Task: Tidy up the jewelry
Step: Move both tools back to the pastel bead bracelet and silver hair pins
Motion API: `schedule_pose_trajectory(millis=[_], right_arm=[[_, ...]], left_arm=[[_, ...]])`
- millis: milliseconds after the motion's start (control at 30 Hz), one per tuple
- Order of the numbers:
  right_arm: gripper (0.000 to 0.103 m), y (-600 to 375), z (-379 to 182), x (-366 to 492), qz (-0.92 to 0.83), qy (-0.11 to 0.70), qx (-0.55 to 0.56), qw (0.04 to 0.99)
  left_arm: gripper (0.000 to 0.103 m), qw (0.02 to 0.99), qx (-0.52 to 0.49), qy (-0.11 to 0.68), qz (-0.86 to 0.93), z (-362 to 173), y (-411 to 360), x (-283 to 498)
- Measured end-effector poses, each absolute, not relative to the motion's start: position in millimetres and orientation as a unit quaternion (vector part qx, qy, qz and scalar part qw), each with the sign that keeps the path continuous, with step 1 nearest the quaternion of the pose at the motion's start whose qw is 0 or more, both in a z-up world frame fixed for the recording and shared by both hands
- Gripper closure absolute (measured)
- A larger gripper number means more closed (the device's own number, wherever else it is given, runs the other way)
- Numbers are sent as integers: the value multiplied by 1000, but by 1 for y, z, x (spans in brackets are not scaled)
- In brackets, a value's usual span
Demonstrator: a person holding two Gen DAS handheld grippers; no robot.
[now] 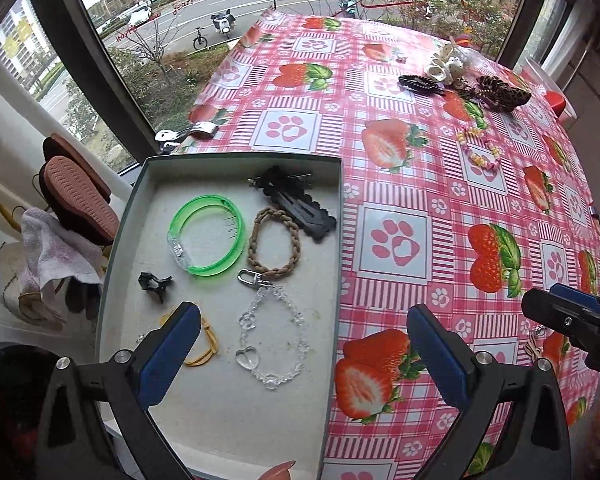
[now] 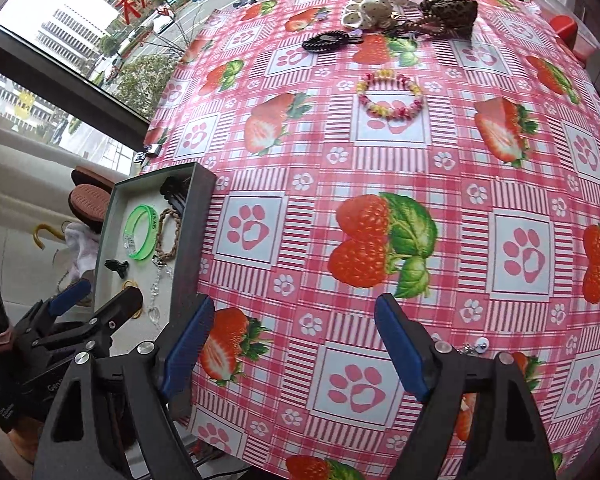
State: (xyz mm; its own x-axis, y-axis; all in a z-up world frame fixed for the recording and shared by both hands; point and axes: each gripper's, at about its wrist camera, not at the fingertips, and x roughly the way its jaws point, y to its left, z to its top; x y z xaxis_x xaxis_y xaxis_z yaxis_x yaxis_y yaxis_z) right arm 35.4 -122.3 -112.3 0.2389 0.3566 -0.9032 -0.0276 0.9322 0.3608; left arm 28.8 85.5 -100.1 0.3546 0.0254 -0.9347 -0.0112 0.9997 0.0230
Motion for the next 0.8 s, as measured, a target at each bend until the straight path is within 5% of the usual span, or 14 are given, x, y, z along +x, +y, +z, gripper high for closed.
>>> schedule_pose_trajectory(millis=[367, 800], right_arm=[[19, -209, -131, -3, 53, 620, 113, 775], [23, -203, -161, -31, 82, 636, 31, 767]], left_arm=[[0, 808, -1, 589, -26, -112, 19, 71], [0, 804, -18, 592, -51, -135, -42, 127]])
